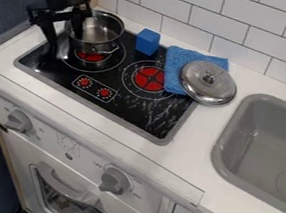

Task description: Move the silver pot to the left side of the burner

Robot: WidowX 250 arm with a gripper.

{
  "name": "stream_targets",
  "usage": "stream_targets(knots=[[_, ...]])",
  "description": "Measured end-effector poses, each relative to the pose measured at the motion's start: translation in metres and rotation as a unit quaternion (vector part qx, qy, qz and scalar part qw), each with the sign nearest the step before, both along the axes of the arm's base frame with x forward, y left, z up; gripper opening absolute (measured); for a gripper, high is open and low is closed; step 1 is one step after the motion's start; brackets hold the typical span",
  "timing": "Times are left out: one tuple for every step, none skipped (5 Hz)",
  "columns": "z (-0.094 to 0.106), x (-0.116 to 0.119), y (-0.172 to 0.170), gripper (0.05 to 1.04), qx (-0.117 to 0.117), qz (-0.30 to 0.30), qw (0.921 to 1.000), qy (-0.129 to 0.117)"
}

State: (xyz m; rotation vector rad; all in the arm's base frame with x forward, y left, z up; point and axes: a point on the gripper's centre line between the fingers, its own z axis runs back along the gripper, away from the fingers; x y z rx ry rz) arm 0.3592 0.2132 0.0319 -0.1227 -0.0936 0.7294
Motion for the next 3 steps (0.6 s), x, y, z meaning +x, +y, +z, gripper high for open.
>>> stream_targets(knots=[[0.024, -0.002, 0.001, 1.011, 0.020, 0.001, 0.9997, -0.016], [0.050, -0.003, -0.005, 1.007, 0.041, -0.002, 0.9985, -0.037], [0.071, -0.007, -0.015, 1.001, 0.064, -0.005, 0.9973, -0.036]])
